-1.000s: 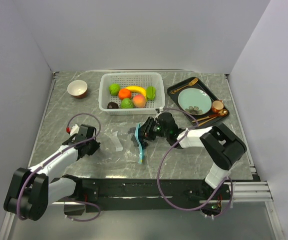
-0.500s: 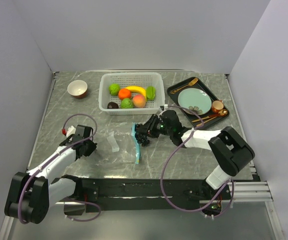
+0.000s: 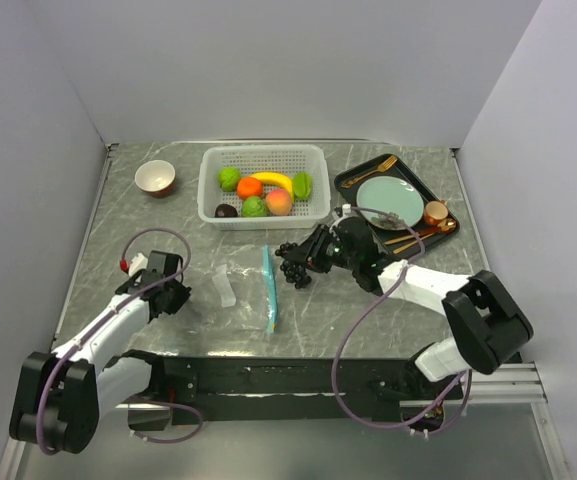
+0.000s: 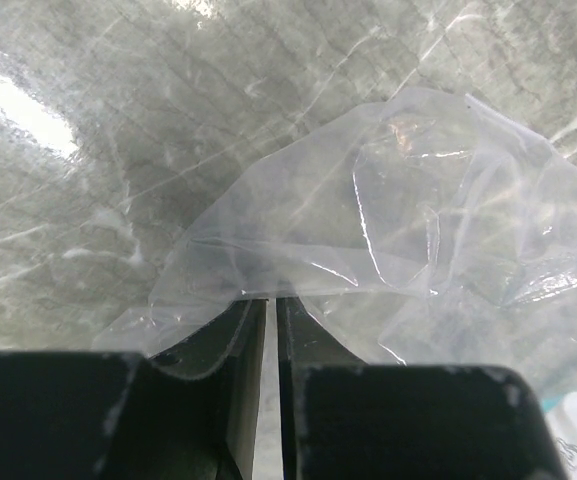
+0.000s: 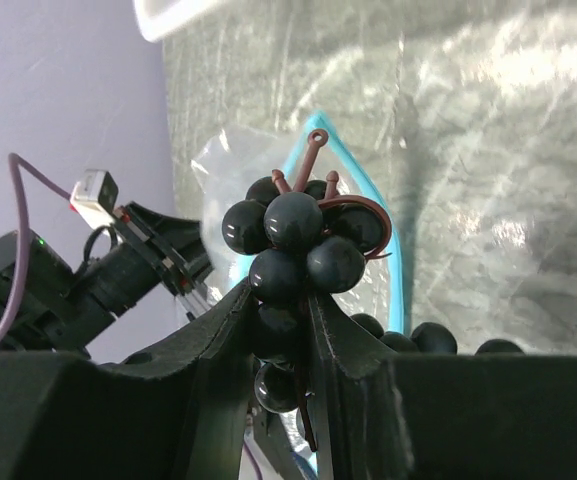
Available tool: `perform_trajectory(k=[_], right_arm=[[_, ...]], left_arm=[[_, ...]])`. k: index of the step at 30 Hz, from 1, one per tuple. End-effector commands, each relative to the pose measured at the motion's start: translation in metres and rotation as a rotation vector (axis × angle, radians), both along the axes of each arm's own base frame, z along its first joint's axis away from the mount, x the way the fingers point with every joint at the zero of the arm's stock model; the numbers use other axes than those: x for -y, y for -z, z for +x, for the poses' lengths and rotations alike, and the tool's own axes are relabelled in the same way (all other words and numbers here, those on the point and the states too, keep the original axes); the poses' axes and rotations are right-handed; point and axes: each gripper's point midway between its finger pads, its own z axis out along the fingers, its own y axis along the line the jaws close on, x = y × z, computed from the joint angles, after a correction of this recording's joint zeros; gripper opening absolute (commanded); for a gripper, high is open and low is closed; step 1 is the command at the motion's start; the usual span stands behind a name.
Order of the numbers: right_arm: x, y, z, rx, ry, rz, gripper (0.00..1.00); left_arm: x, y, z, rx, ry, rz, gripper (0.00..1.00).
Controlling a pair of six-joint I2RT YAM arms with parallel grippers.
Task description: Open the zip-top bag and remove the fake food
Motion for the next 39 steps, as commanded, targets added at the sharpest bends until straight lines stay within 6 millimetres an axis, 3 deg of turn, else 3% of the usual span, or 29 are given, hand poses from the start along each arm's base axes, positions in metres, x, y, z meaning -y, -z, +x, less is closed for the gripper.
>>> perform_trajectory(k=[1, 3, 4, 6, 8, 12, 16, 20, 21, 25, 29, 31, 32, 33, 39], right_arm=[[-0.001, -0.066, 0.030, 0.159, 0.019, 0.014, 0.32], [0.004, -0.069, 0.044, 0.164, 0.040, -0.010, 0.32], [0.002, -0.084, 0.055, 0.195, 0.047, -0.001, 0.32], [0.003, -0.093, 0.079, 0.211, 0.061, -0.013, 0.32], [0.003, -0.097, 0.097, 0.226, 0.070, -0.019, 0.32], [0.007, -0.103, 0.152, 0.246, 0.091, 0.009, 0.32], [0.002, -0.101, 0.197, 0.271, 0.091, -0.005, 0.34], [-0.006, -0.083, 0.228, 0.267, 0.066, -0.072, 0.60], [-0.008, -0.080, 0.237, 0.269, 0.062, -0.078, 0.71], [-0.008, -0.083, 0.244, 0.282, 0.062, -0.100, 0.90], [-0.003, -0.095, 0.239, 0.304, 0.059, -0.115, 0.93], [0.004, -0.103, 0.228, 0.306, 0.071, -0.120, 0.95], [0.007, -0.119, 0.219, 0.330, 0.076, -0.111, 0.95], [0.011, -0.106, 0.210, 0.303, 0.082, -0.127, 0.96], [0.031, -0.121, 0.153, 0.326, 0.109, -0.124, 0.97]], left_arm=[[-0.003, -0.011, -0.001, 0.025, 0.014, 0.015, 0.17], [-0.002, -0.019, 0.001, 0.041, 0.026, 0.011, 0.18], [-0.001, -0.023, 0.003, 0.051, 0.032, 0.005, 0.20], [0.003, -0.029, 0.004, 0.069, 0.047, -0.014, 0.21], [0.006, -0.038, 0.007, 0.091, 0.055, -0.022, 0.24], [0.009, -0.057, 0.013, 0.139, 0.082, -0.029, 0.28], [0.016, -0.081, 0.021, 0.194, 0.130, -0.045, 0.39], [0.022, -0.098, 0.027, 0.236, 0.191, -0.046, 0.53], [0.023, -0.102, 0.028, 0.249, 0.197, -0.049, 0.59], [0.031, -0.117, 0.033, 0.299, 0.247, -0.067, 0.70], [0.039, -0.124, 0.036, 0.333, 0.300, -0.088, 0.76], [0.043, -0.130, 0.038, 0.362, 0.319, -0.098, 0.79], [0.045, -0.133, 0.038, 0.376, 0.329, -0.106, 0.81], [0.047, -0.135, 0.038, 0.385, 0.339, -0.118, 0.84], [0.069, -0.148, 0.039, 0.450, 0.396, -0.175, 0.98]])
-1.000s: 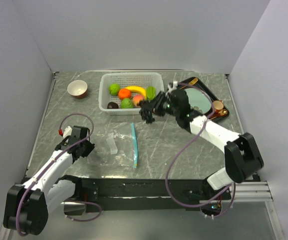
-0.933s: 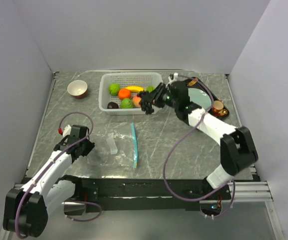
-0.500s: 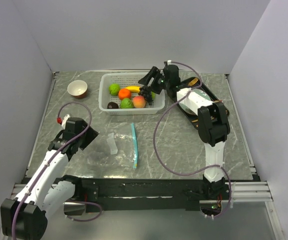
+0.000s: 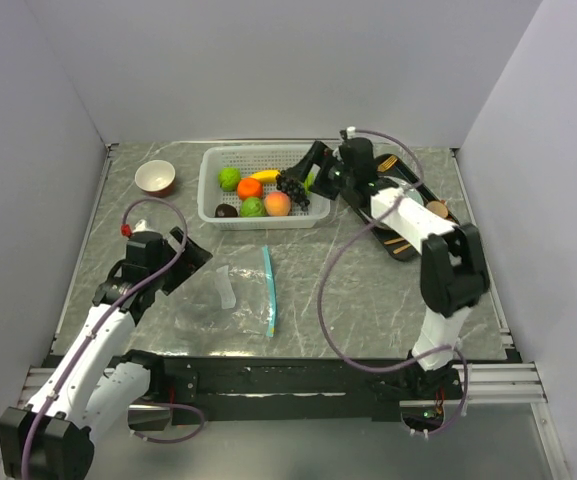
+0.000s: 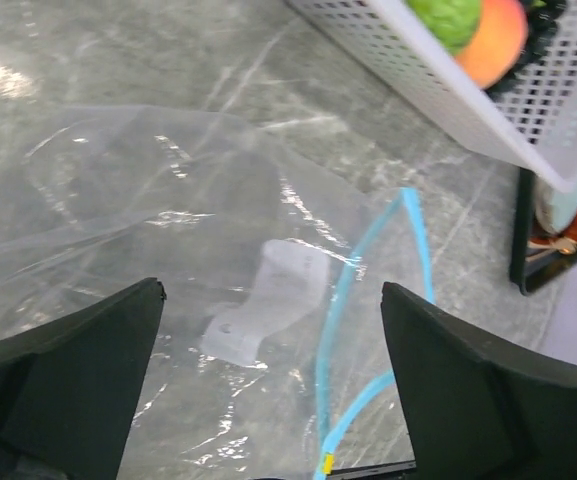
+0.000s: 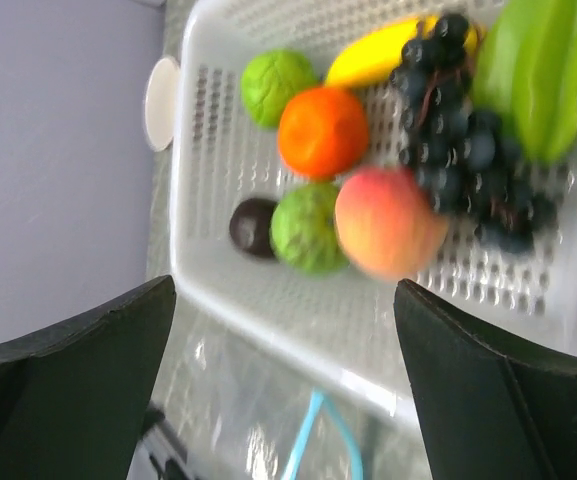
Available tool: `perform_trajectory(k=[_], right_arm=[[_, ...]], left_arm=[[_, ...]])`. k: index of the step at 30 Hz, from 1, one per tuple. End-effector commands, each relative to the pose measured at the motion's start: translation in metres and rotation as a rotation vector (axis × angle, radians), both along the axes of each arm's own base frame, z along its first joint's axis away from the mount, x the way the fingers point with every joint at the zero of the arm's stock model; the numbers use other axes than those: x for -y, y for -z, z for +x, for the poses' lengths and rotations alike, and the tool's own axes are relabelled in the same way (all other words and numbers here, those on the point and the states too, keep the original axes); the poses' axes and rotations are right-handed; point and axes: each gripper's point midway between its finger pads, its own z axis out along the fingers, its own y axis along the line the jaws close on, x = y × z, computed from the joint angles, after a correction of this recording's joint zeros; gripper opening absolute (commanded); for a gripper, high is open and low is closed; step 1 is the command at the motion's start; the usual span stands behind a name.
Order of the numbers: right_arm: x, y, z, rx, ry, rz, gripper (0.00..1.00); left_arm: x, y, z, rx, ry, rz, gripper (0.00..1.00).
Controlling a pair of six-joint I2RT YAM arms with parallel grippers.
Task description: Open the zip-top bag and remove the fake food
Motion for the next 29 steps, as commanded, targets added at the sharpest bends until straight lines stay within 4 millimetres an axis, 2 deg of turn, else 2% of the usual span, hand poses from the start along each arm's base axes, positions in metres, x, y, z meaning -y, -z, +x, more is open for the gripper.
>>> perform_trajectory(k=[1, 2, 4, 5, 6, 7, 8, 10, 11, 12, 13, 14, 16, 19, 22, 27, 29], right_arm=[[0.013, -0.052, -0.040, 0.130, 0.020, 0.024, 0.97], [0.019, -0.054, -0.059, 0.134, 0.021, 0.025, 0.97], [0.026, -0.051, -0.078, 0.126, 0.033, 0.022, 0.97], [0.035, -0.048, -0.098, 0.129, 0.036, 0.023, 0.97], [0.039, -0.045, -0.108, 0.129, 0.040, 0.024, 0.98], [0.043, -0.041, -0.119, 0.125, 0.040, 0.030, 0.98], [0.050, -0.031, -0.138, 0.117, 0.039, 0.028, 0.98], [0.058, -0.018, -0.158, 0.109, 0.045, 0.028, 0.98], [0.066, -0.002, -0.176, 0.099, 0.051, 0.020, 0.99], [0.071, 0.005, -0.183, 0.095, 0.061, 0.019, 0.99], [0.077, 0.000, -0.194, 0.126, 0.069, 0.036, 0.99], [0.085, 0.023, -0.205, 0.095, 0.085, 0.016, 1.00], [0.095, 0.032, -0.220, 0.105, 0.101, 0.010, 1.00], [0.107, 0.036, -0.231, 0.119, 0.130, -0.022, 1.00], [0.114, 0.031, -0.236, 0.141, 0.145, -0.029, 1.00], [0.119, 0.031, -0.236, 0.150, 0.162, -0.051, 1.00], [0.119, 0.031, -0.235, 0.146, 0.162, -0.057, 1.00]], left_arm=[[0.025, -0.034, 0.009, 0.131, 0.080, -0.057, 0.99], [0.029, -0.035, 0.008, 0.136, 0.083, -0.064, 0.99], [0.047, -0.036, 0.003, 0.142, 0.120, -0.073, 0.99], [0.054, -0.036, 0.001, 0.139, 0.137, -0.076, 0.99], [0.064, -0.036, -0.004, 0.146, 0.165, -0.066, 0.99], [0.066, -0.036, -0.004, 0.153, 0.150, -0.056, 0.99], [0.072, -0.038, -0.006, 0.164, 0.163, -0.055, 0.99], [0.088, -0.038, -0.016, 0.172, 0.215, -0.048, 0.99], [0.093, -0.041, -0.016, 0.196, 0.228, -0.041, 0.99], [0.103, -0.038, -0.025, 0.199, 0.273, -0.034, 0.99], [0.106, -0.039, -0.029, 0.209, 0.282, -0.032, 0.99], [0.102, -0.035, -0.029, 0.222, 0.259, -0.005, 0.99], [0.102, -0.037, -0.037, 0.251, 0.262, 0.002, 0.99], [0.094, -0.032, -0.039, 0.265, 0.244, 0.019, 0.99], [0.091, -0.029, -0.039, 0.266, 0.242, 0.036, 0.99], [0.095, -0.029, -0.036, 0.288, 0.249, 0.029, 0.99], [0.090, -0.032, -0.033, 0.303, 0.210, 0.025, 0.99]])
